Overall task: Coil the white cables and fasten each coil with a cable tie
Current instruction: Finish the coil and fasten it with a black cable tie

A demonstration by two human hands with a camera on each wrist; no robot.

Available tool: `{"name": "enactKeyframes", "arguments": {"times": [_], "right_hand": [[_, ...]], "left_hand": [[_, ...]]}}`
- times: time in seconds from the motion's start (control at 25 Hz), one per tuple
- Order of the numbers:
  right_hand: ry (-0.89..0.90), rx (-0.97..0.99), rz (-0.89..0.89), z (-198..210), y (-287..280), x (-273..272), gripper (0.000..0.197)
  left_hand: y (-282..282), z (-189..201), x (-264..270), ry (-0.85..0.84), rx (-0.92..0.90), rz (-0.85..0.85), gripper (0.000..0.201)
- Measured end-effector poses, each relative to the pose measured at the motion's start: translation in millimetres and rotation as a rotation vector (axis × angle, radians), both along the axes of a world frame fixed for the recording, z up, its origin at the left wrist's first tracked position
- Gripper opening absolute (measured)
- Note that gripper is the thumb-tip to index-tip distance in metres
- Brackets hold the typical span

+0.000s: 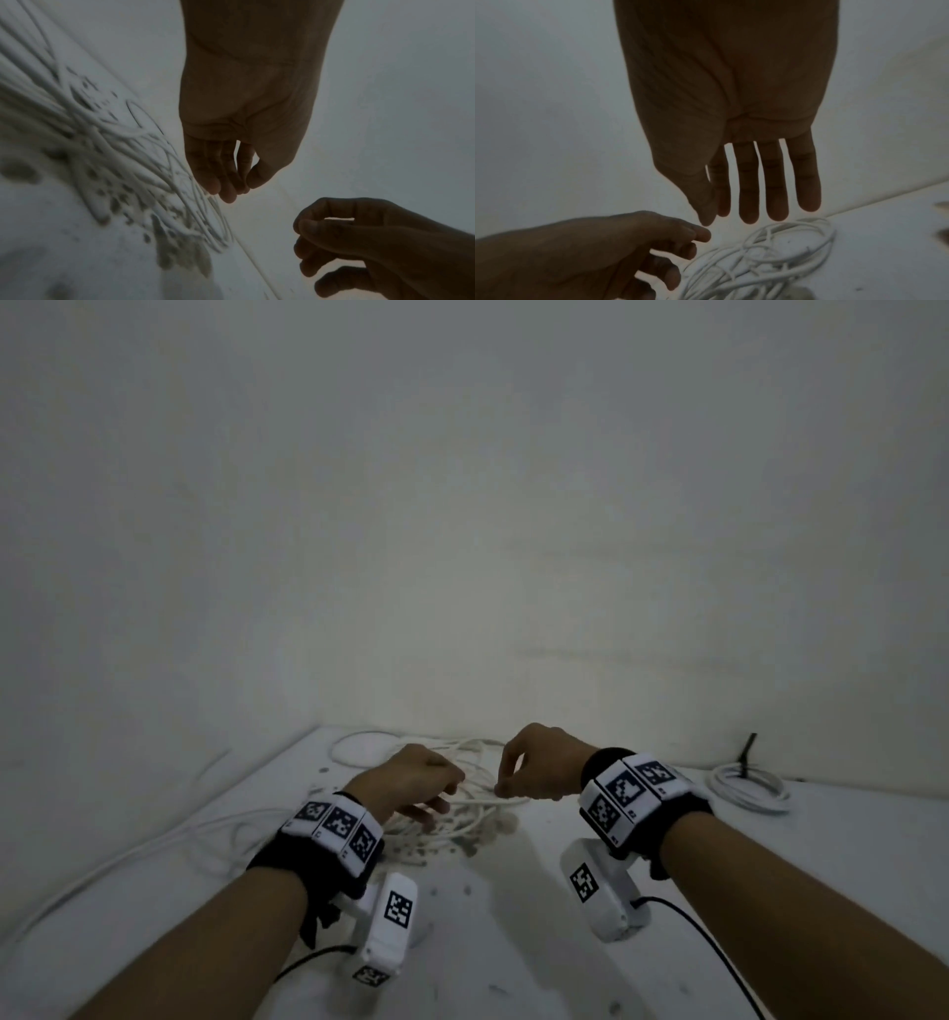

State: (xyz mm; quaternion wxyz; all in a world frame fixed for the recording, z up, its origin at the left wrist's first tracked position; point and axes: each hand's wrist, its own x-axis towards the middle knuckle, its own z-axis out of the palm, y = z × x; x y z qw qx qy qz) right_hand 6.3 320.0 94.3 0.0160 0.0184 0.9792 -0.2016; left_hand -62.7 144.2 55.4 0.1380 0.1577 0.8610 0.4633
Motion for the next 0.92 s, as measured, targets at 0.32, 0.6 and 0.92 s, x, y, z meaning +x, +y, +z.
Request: {"name": "enactKeyframes", "arguments": {"times": [0.32, 0.6, 0.92], "right_hand": [[-0.123, 0.353, 0.321, -27, -144, -50, 0.038], [-0.187, 0.439, 0.428, -54, -193, -71, 0.04], [0.231, 0.035, 0.199, 26, -141, -82, 0.025]], "left_hand": [[-153, -15, -21, 0.293, -0.533, 0.017, 0.022], [-207, -8, -16, 0.178, -0.628, -0.088, 0.039], [-212, -9, 0, -0.108, -0.141, -0.004, 0.088]]}}
